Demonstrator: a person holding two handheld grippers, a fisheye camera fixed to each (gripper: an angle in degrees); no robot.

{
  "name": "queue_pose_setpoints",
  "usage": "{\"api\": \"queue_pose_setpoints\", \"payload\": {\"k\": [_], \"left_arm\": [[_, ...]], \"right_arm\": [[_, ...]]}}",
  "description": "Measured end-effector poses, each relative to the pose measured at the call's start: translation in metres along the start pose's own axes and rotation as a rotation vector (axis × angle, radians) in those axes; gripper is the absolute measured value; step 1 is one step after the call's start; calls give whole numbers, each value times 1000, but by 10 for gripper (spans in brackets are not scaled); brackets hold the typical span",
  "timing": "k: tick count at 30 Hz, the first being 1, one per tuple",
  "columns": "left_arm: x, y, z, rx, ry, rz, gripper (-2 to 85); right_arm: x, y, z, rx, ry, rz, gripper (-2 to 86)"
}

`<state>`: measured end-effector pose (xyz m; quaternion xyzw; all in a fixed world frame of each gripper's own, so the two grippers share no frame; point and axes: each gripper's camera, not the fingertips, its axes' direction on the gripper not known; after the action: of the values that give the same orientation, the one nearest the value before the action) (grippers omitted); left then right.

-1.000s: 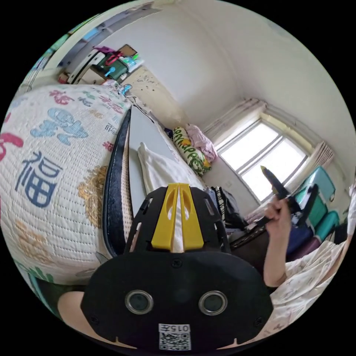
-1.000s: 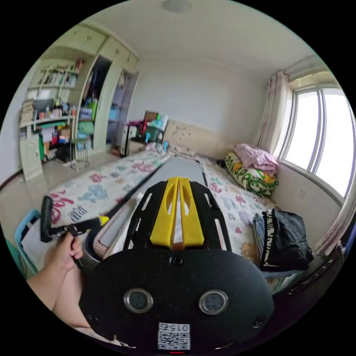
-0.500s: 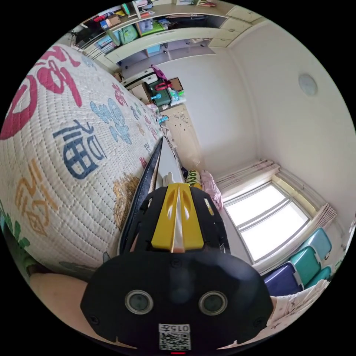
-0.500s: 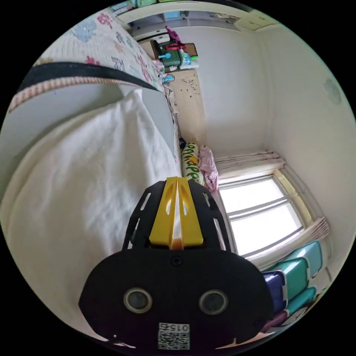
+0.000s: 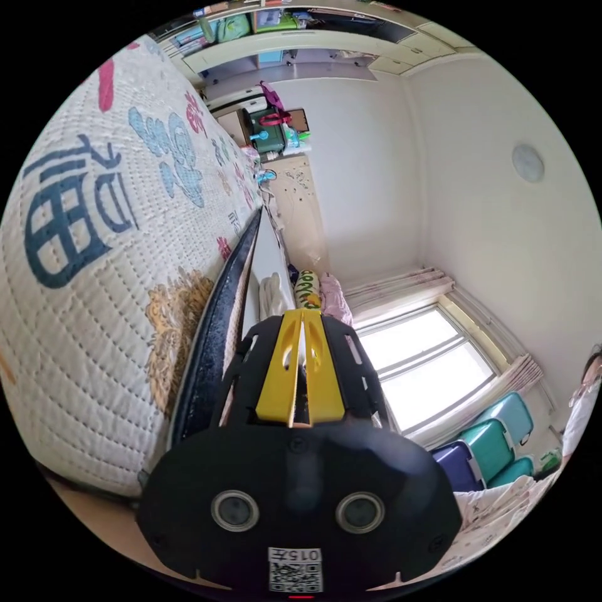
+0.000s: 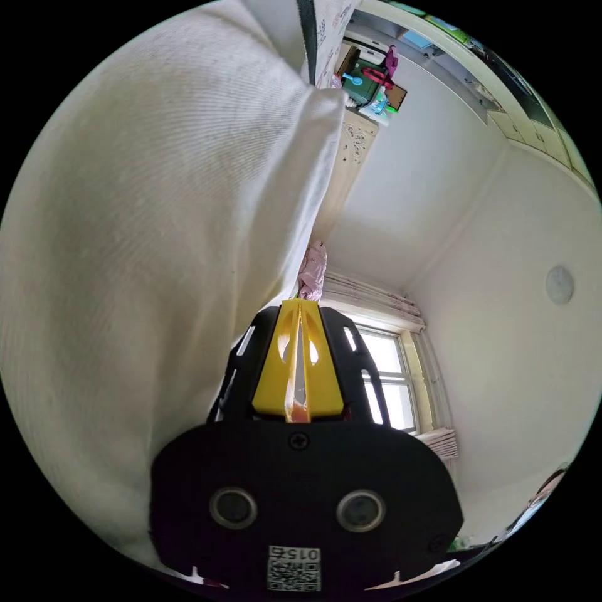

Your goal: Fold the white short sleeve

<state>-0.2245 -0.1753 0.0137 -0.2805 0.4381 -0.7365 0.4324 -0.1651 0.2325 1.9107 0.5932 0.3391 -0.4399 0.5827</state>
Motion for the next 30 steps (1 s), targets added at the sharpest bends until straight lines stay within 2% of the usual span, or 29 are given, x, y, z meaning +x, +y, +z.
{"api": "queue_pose_setpoints", "payload": {"k": [12, 17, 30], "left_arm": [[49, 16, 22, -77, -140, 239, -8], [53, 30, 14, -17, -199, 243, -9], [60, 41, -20, 36, -206, 254, -9]], "right_arm": [[-6, 24, 65, 0, 1, -6, -10], [-6, 38, 90, 0, 2, -8, -10], [-3, 72, 131, 0, 2, -12, -10]]}}
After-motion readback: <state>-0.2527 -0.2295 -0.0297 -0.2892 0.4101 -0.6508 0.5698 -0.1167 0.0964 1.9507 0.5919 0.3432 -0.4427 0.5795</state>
